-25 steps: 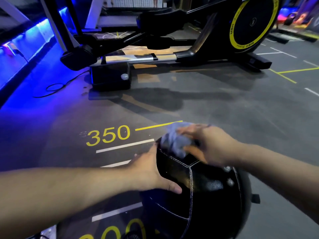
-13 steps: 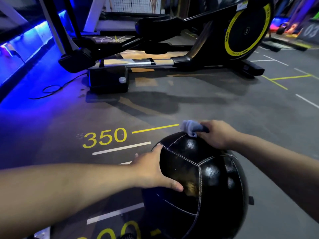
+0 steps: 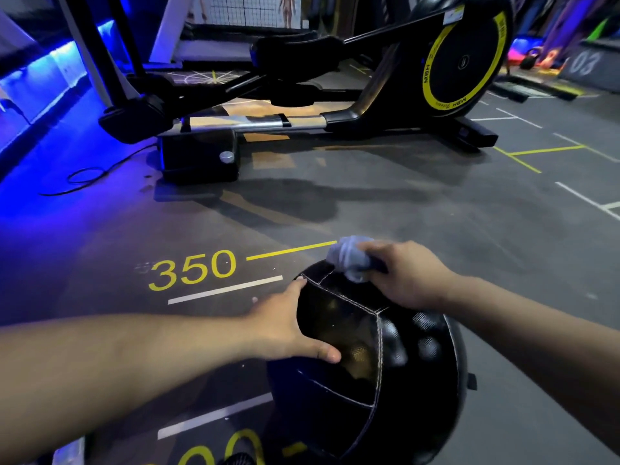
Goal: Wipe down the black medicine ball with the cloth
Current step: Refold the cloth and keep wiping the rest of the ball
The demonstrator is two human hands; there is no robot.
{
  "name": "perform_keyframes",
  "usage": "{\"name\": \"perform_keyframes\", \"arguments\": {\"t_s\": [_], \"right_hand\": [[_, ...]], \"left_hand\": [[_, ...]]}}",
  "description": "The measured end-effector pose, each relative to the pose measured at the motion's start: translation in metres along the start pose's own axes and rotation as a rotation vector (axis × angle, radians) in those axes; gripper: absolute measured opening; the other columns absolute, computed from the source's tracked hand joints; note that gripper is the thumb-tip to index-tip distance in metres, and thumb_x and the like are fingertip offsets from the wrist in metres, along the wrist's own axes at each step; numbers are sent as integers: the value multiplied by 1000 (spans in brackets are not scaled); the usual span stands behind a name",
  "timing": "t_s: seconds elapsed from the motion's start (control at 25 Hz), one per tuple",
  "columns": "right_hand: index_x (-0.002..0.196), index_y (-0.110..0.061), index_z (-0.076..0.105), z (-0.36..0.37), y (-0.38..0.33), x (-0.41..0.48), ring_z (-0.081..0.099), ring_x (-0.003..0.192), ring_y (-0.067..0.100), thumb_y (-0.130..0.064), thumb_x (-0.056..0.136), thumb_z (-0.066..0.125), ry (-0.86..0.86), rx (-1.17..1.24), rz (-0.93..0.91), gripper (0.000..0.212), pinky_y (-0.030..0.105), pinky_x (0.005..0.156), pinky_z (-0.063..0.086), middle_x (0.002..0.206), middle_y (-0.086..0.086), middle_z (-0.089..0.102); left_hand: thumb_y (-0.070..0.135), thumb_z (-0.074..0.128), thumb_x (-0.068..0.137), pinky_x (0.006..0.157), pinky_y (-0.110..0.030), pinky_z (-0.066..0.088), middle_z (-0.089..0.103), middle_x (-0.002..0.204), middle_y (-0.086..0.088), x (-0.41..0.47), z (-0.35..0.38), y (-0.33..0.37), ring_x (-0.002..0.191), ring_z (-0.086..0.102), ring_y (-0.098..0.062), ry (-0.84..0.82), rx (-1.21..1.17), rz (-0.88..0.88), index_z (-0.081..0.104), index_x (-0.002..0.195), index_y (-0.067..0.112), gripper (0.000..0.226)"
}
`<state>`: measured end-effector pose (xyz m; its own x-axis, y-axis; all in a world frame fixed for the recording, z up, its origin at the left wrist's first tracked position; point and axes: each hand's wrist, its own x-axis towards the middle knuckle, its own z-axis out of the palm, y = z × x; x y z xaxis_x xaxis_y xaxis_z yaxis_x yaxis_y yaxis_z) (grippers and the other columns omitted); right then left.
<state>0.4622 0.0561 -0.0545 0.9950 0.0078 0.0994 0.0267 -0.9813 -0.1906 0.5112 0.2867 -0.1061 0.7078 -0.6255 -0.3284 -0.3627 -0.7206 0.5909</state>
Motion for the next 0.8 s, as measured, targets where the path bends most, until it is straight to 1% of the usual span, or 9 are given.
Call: {"name": "perform_keyframes", "arguments": {"t_s": [0.12,0.2,0.28,0.4,0.48,0.56,0.64,0.72,0.8], "right_hand": [[116,-26,66,11,-45,-34,60,117,29,-32,72,57,-26,-170,-379,45,43,98,49,128,-4,64],[121,-28,65,15,-57,-49,57,122,32,-38,69,57,-68,-229,-445,54,52,99,46,132,-6,62],[125,-25,62,11,-43,-52,54,126,30,-32,73,50,-32,-124,-430,54,49,104,43,134,-4,60],[120,-21,64,5,5,-49,61,116,21,-19,77,51,90,154,-41,44,27,100,43,122,0,68],[102,-23,69,0,40,-50,66,88,23,-20,81,59,68,364,396,23,30,78,48,92,2,72],[92,-22,68,-1,48,-58,64,74,25,-24,81,62,12,517,599,13,35,70,52,78,2,68],[101,-25,69,3,33,-65,66,90,27,-20,82,62,69,402,506,21,33,80,51,92,2,73],[120,-23,65,6,3,-71,60,114,21,-16,82,63,160,227,216,39,23,94,42,122,1,69],[130,-20,60,8,-32,-74,55,125,24,-21,78,61,114,61,-120,52,30,106,39,137,-2,58]], "left_hand": [[85,72,25,112,-40,36,50,138,14,1,-5,-9,130,48,-13,-18,-11,35,28,141,31,136],[81,78,28,105,-26,41,50,134,18,-1,-7,-13,125,50,-7,-33,12,75,30,140,29,132],[77,79,31,103,-25,41,49,140,12,-5,-6,-17,127,49,-12,-39,60,40,24,145,27,136],[81,75,32,112,-34,35,34,155,3,-7,-5,-16,140,36,-21,-64,119,-2,5,153,26,149],[83,74,32,114,-37,33,31,157,2,-7,-7,-15,142,34,-21,-75,110,1,2,153,28,151],[84,71,27,114,-37,33,30,157,3,-5,-9,-17,142,33,-19,-79,84,7,4,153,28,154],[84,73,24,116,-34,32,30,158,2,-2,-14,-24,144,31,-16,-92,58,16,7,153,24,157],[85,73,20,115,-30,32,33,156,2,-2,-24,-33,142,33,-13,-126,57,10,12,153,21,160],[86,70,13,111,-25,34,39,153,2,-4,-39,-40,136,41,-11,-150,133,-4,21,150,20,160]]}}
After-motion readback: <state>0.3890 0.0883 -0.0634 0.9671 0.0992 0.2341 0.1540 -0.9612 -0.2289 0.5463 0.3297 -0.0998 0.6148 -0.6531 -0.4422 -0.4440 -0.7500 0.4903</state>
